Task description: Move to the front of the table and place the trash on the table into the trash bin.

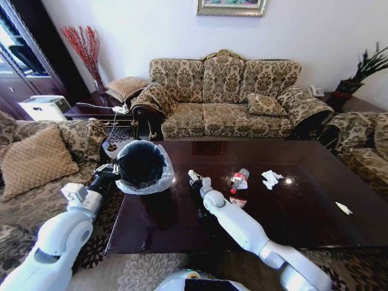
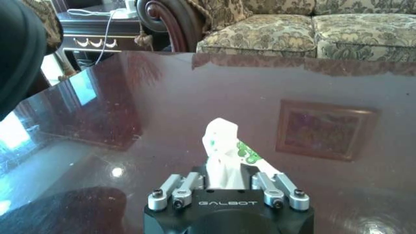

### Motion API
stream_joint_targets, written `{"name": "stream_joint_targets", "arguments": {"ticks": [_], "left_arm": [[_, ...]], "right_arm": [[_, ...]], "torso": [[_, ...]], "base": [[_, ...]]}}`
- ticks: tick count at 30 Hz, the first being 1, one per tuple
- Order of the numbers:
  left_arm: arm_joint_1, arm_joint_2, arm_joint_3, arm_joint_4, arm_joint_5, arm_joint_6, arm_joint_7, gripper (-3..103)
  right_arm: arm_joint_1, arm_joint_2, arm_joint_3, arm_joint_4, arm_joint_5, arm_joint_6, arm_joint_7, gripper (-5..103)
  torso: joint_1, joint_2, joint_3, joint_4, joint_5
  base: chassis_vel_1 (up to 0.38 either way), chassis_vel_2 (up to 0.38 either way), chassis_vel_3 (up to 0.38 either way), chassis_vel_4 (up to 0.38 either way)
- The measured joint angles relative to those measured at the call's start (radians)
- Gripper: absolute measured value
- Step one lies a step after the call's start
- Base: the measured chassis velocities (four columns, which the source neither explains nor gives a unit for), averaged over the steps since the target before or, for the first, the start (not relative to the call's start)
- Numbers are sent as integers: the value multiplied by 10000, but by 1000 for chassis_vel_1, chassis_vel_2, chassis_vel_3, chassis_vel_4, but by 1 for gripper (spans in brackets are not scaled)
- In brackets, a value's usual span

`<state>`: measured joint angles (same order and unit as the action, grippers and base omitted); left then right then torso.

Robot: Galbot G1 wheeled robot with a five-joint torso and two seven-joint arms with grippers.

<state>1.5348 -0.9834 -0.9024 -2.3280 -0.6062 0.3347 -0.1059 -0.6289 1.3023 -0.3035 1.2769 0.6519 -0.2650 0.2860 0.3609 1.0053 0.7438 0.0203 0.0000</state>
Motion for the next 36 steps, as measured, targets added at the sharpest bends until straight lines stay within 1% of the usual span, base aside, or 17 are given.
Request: {"name": "stream_joint_targets", "arguments": {"ticks": [2, 6, 8, 10, 14, 17, 19, 20, 21, 22, 24, 28, 29, 31, 33, 34, 36], "left_arm": [[-5, 11, 2, 0, -3, -2, 0, 2], [-37, 60, 46, 3, -13, -10, 6, 2], [-40, 67, 59, 8, -15, -10, 8, 2], [-52, 101, 88, 23, -20, -10, 11, 2], [-121, 180, 122, 56, -105, 24, 16, 2], [-162, 240, 146, 102, -221, 56, 14, 2], [-189, 286, 186, 196, -250, 59, 71, 2], [-193, 288, 193, 203, -250, 59, 79, 2], [-237, 300, 265, 266, -250, 70, 157, 2], [-237, 300, 265, 266, -250, 70, 157, 2], [-389, 304, 389, 360, -253, 104, 220, 2], [-563, 423, 521, 498, -262, 147, 304, 2], [-693, 484, 567, 574, -288, 177, 306, 2], [-805, 533, 574, 612, -358, 249, 285, 2], [-751, 543, 456, 569, -505, 350, 210, 2], [-751, 543, 456, 569, -505, 350, 210, 2], [-661, 568, 311, 438, -659, 489, 116, 2]], "right_arm": [[-6, -2, 15, 0, 0, 5, 9, 29], [-82, -64, 211, 82, -8, 21, 128, 8], [-96, -71, 289, 115, -8, 21, 159, 8], [-123, -84, 488, 169, -3, 20, 245, 2], [-163, -244, 908, 521, 50, 12, 449, 0], [-191, -664, 1273, 1393, 198, 5, 624, 0], [-118, -1203, 1586, 2650, 687, -105, 908, 0], [-99, -1251, 1610, 2765, 761, -128, 939, 0], [192, -1625, 1807, 3688, 1326, -259, 1143, 0], [192, -1625, 1807, 3688, 1326, -259, 1143, 0], [764, -1912, 1806, 4623, 2088, -262, 1343, 0], [1892, -2071, 1404, 5537, 3062, -237, 1376, 0], [2582, -2100, 1041, 5918, 3577, -290, 1350, 0], [3320, -2088, 568, 6232, 4017, -395, 1190, 0], [4294, -1829, -234, 6415, 4376, -481, 861, 0], [4294, -1829, -234, 6415, 4376, -481, 861, 0], [5247, -1302, -1242, 6558, 4870, -560, 634, 0]], "torso": [[0, 0, 0, 0, 0], [0, 0, 0, 0, 0], [0, 0, 0, 0, 0], [0, 0, 0, 0, 1], [1, 0, 1, 1, 1], [2, -1, 1, 0, 1], [1, 0, 1, -1, 3], [1, 0, 1, -1, 3], [0, 0, 0, 0, -4], [0, 0, 0, 0, -4], [0, 0, 0, -1, 2], [1, -1, 1, -2, 1], [1, 0, 1, 0, -1], [2, 0, 0, -2, -3], [1, 0, 0, -3, -7], [1, 0, 0, -3, -7], [2, 0, 1, 8, -3]], "base": [[0, 0, 0, 0], [0, 0, 0, 0], [0, 0, 0, 0], [0, 0, 0, 0], [0, 0, 0, 0], [0, 0, 0, 0], [0, 0, 0, 0], [0, 0, 0, 0], [0, 0, 0, 0], [0, 0, 0, 0], [0, 0, 0, 0], [0, 0, 0, 0], [0, 0, 0, 0], [0, 0, 0, 0], [0, 0, 0, 0], [0, 0, 0, 0], [0, 0, 0, 0]]}}
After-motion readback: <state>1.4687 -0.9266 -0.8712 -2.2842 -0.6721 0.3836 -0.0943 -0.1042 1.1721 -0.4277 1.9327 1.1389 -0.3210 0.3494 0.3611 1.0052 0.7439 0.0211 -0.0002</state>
